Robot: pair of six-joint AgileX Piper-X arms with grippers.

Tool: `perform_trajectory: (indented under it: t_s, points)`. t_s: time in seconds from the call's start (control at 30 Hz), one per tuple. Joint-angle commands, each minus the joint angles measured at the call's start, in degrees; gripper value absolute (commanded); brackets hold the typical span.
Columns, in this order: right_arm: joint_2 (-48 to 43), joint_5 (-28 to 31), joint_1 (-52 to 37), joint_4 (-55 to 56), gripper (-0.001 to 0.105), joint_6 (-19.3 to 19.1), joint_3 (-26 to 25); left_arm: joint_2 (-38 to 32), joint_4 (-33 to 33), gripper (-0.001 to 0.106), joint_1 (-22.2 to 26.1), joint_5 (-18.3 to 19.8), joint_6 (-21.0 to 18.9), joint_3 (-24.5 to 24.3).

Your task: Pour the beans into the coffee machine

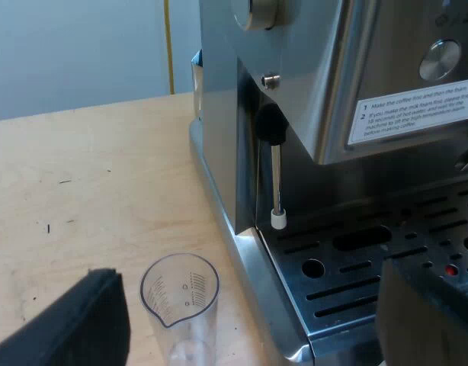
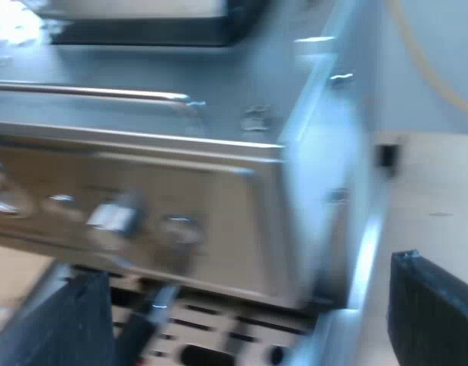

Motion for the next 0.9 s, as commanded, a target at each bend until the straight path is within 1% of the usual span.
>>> perform_trajectory:
  t_s: [0.03,0.23,0.37,0.47,0.63,0.8,0.83,0.87,0.9]
  points:
    - [-4.4,-0.1,-4.8,4.9,0.079,-4.3,-0.7,-0.4,-0.6,0.069,0.1,0.0,-0.3,-0.4]
    - [-10.2,-0.1,-13.1,11.4,0.079,-4.5,-0.7,-0.5,-0.1,0.069,0.1,0.0,-0.3,-1.3]
    - [-13.4,-0.1,-19.1,16.9,0.079,-7.9,-0.7,-1.7,1.7,0.069,0.1,0.0,-0.3,-3.0]
    - [-15.5,-0.5,-22.7,20.3,0.079,-8.9,-0.7,-2.7,1.7,0.069,0.1,0.0,-0.3,-3.1]
    - [-18.2,-0.5,-25.9,25.8,0.079,-8.9,-0.7,-4.8,3.3,0.069,0.1,0.0,-0.3,-3.1]
    - [-19.5,-0.5,-26.0,29.3,0.079,-8.9,-0.7,-9.0,8.5,0.069,0.1,0.0,-0.3,-3.1]
    - [-20.2,-0.5,-26.0,30.5,0.079,-8.9,-0.7,-9.7,9.4,0.069,0.1,0.0,-0.3,-3.1]
    - [-22.5,-0.5,-26.0,35.2,0.079,-8.9,-0.7,-11.0,10.6,0.069,0.1,0.3,-0.3,-3.1]
    - [-22.9,-0.5,-26.0,35.5,0.079,-8.9,-0.7,-11.4,11.2,0.069,0.1,0.6,-0.3,-3.1]
